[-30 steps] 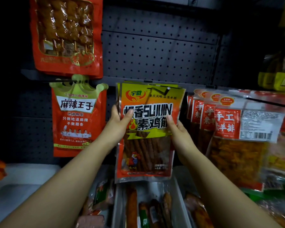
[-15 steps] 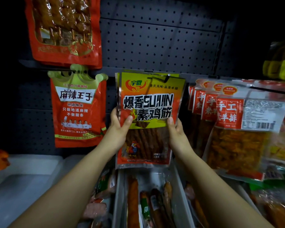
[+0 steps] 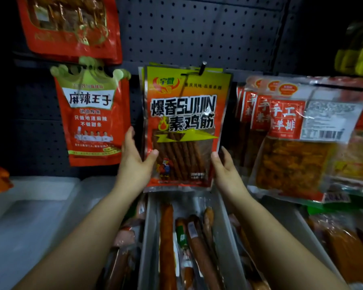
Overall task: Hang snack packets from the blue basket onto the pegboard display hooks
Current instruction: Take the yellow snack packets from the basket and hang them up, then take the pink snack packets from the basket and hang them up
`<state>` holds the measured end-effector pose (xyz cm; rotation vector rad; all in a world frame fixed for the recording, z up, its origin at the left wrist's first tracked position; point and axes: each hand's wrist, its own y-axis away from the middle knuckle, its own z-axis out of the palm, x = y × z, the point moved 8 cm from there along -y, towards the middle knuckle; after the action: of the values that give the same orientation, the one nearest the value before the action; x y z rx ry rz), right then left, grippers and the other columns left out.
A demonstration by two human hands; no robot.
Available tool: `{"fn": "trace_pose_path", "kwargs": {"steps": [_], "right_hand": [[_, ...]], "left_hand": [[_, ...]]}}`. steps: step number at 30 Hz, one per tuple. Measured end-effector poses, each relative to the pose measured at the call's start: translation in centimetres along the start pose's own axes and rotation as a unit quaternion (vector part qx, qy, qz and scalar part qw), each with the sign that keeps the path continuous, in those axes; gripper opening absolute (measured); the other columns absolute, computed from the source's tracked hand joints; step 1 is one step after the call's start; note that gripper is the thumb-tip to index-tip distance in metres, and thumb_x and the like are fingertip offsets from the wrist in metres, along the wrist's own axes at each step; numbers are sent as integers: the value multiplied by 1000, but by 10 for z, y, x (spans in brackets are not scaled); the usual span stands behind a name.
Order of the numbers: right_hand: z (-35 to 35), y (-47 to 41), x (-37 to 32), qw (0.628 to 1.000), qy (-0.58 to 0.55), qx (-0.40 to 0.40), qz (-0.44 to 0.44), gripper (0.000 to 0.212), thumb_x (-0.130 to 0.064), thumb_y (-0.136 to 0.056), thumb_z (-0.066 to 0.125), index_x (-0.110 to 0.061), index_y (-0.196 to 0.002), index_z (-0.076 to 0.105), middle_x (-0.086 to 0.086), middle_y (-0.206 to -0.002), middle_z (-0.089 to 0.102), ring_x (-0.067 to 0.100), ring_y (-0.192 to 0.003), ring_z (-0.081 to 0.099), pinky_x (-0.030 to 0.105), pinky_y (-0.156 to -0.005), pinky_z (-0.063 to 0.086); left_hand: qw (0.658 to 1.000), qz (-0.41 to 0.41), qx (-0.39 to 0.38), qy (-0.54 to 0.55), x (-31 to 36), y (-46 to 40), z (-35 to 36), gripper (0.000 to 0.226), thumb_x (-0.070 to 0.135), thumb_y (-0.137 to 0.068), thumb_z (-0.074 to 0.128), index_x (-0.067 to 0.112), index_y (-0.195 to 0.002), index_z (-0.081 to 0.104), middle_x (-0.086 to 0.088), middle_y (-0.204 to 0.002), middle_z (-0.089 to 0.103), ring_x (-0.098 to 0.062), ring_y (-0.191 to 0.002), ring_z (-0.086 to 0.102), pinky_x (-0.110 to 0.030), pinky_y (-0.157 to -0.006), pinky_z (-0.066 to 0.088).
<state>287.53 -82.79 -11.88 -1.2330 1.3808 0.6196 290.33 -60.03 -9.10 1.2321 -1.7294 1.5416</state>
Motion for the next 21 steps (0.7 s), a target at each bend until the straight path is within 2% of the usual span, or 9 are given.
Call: {"fn": "trace_pose_path", "kwargs": {"steps": [4,6,7,8,10,11,14,18,21], "right_hand": [[-20,33,-4,998,16,39,-40,63,-43,-96,47,-25,-150,21,2,-151,36,15,-136,35,19,-99,26],[-35,53,-12,995,15,55,-81,54,-38,-95,52,-27,-144,33,-6,-138,46,2,-123,43,6,-93,31],[-43,63,-14,994,6,52,-94,46,-34,-95,54,-29,-138,40,-11,-128,50,-3,-113,48,2,-89,35],[-51,73,-13,994,-4,40,-99,35,-32,-95,55,-32,-129,48,-14,-120,54,-4,-107,53,5,-90,41],[-67,95,-5,996,-25,12,-85,16,-30,-94,55,-39,-108,56,-11,-107,62,3,-101,61,24,-92,50],[-77,107,-1,996,-34,5,-80,14,-28,-94,56,-39,-102,58,-10,-101,65,3,-95,63,26,-86,52],[-114,139,18,997,-24,1,-75,15,-19,-95,56,-32,-94,63,-7,-85,67,-1,-67,59,19,-68,48],[-179,182,68,999,-5,19,-28,18,-11,-94,57,-26,-88,66,-8,-72,65,1,-62,56,17,-63,46],[-233,221,130,998,20,19,56,19,-11,-95,56,-23,-84,66,-4,-70,65,0,-58,56,14,-57,46]], "left_hand": [[990,96,107,-17,32,37,-17,62,12,-88,62,25,-141,32,8,-140,32,-1,-126,30,-16,-105,23],[985,127,118,-28,46,59,-14,46,9,-86,62,25,-126,46,9,-126,40,-1,-117,37,-10,-98,28],[986,133,100,-21,51,70,-6,39,8,-86,61,26,-119,50,7,-121,45,-2,-112,42,-8,-94,32],[989,133,70,-1,55,82,4,34,6,-87,61,27,-112,52,4,-116,51,-2,-106,48,-7,-90,35],[992,113,-12,50,61,108,31,32,2,-88,59,31,-101,55,6,-102,60,2,-91,55,-6,-81,41],[991,99,-52,66,63,121,47,33,2,-89,58,34,-97,55,9,-97,61,4,-85,56,-6,-76,43],[982,55,-151,104,66,166,99,35,2,-90,56,36,-93,55,8,-88,62,-1,-75,56,-11,-69,45],[960,-24,-222,168,54,233,164,21,13,-82,57,32,-90,57,10,-77,60,-4,-67,53,-11,-63,45],[942,-105,-272,166,21,297,219,21,16,-82,58,36,-84,61,13,-71,63,-1,-61,55,-12,-61,46]]}}
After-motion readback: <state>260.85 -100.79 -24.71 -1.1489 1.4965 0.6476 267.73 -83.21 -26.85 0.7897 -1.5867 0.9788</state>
